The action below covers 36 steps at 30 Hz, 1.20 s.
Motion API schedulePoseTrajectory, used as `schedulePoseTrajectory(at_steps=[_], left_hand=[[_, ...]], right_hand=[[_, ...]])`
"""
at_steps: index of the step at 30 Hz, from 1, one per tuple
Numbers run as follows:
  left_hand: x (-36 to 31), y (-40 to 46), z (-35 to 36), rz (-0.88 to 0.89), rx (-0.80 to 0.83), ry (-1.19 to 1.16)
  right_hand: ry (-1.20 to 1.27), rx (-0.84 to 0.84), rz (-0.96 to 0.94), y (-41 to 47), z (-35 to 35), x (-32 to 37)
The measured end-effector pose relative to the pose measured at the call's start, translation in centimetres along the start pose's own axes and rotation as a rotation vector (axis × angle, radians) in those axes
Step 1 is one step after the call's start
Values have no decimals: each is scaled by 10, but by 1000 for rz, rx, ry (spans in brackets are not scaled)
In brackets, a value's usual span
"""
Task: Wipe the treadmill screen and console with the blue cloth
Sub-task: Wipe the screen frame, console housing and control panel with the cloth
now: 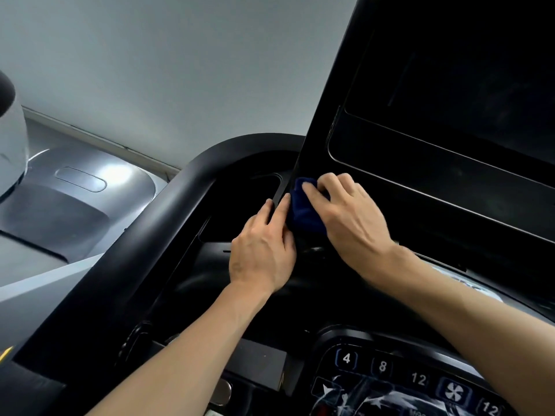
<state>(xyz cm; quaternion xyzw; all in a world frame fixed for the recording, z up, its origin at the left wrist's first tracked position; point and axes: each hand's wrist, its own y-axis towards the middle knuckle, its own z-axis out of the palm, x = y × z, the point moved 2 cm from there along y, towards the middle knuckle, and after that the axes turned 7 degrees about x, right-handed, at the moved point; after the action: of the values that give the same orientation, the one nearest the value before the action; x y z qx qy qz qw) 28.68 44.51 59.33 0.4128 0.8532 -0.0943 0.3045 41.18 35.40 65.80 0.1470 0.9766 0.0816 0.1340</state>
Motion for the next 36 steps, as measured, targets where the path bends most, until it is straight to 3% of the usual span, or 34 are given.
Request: schedulePoseTrajectory(at_steps=[5,12,18,25,32,36], left_hand=[[-3,0,0,2,-26,-11],[0,1,0,9,-13,-24],[-2,0,0,21,-29,-22],[0,0,0,5,-15,-24],[-3,-1,0,-6,-28,-28],[-3,0,0,-10,-28,-22]], right_hand=[[-82,25,-45,-38,-10,-23],[-93,58,-92,0,-3,-2],[-95,94,-135,-39,-11,-32],[-100,95,-197,-5,-7,-3],[-126,68,13,-36,-10,-20],[-111,55,-19,4,-7,0]])
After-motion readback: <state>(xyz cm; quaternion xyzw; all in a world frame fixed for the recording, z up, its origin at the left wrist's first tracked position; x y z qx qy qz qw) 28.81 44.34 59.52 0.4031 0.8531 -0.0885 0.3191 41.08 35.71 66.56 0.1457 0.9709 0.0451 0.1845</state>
